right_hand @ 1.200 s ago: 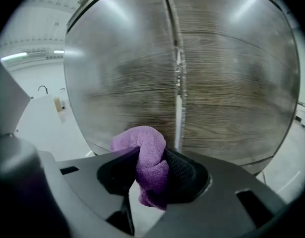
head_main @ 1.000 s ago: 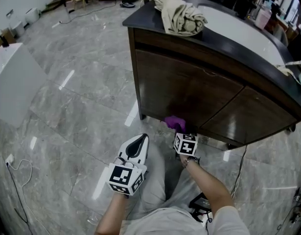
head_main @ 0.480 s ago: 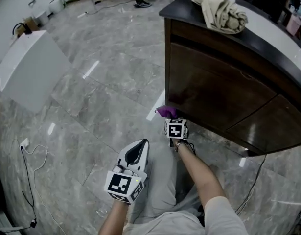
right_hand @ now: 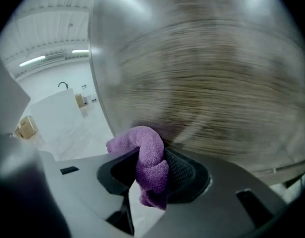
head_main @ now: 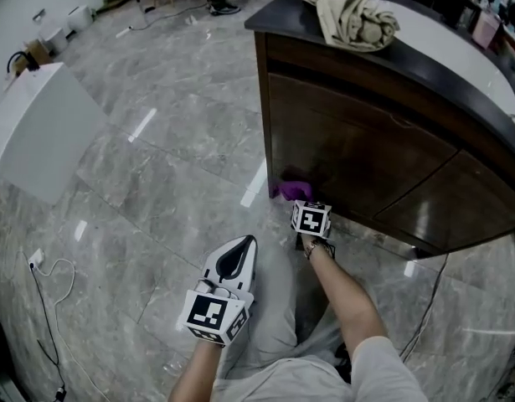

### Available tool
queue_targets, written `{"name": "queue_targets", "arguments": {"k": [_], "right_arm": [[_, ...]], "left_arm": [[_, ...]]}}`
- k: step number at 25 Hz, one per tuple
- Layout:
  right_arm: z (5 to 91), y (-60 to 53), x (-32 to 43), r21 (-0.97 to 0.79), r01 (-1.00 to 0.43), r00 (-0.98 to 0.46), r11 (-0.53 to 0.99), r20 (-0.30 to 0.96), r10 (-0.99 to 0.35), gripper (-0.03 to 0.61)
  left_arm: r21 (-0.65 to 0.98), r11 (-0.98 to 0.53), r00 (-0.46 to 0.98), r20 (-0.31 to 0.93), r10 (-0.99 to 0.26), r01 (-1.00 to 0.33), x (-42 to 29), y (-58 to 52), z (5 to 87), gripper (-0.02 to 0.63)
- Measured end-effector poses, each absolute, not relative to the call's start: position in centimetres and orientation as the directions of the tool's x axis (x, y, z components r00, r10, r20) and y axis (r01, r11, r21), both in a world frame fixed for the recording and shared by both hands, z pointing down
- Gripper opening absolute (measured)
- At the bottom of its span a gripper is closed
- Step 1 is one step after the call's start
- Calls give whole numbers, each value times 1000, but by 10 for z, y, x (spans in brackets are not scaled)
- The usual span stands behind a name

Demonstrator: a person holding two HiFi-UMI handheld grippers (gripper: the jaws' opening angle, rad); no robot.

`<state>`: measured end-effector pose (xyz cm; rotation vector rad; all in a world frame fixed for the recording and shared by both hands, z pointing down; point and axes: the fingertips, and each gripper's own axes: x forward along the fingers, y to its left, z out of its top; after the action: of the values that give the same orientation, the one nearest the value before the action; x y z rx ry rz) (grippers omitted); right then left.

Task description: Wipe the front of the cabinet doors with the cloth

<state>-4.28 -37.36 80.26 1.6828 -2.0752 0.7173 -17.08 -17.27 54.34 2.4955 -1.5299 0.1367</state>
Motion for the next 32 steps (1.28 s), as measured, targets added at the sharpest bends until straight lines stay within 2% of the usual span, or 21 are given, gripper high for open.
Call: {"name": "queue_targets", "arguments": {"k": [12, 21, 25, 32], "right_arm": [[817, -301, 149, -62, -993, 32, -97, 660, -750, 153], [809, -274, 221, -32, -983, 117, -182, 656, -746, 153], [805, -263, 250, -7, -985, 127, -175, 655, -745, 153], [807, -212, 371, 65, -940, 291, -335, 663, -690, 153]], "left_arm": [[150, -538, 558, 172, -812, -829, -112, -177, 540, 6], [138, -552, 568, 175, -804, -823, -97, -168, 538, 6], [131, -557, 572, 177, -801, -820, -88, -164, 536, 6], [113, -587, 597, 183, -781, -802, -61, -162, 536, 6]]}}
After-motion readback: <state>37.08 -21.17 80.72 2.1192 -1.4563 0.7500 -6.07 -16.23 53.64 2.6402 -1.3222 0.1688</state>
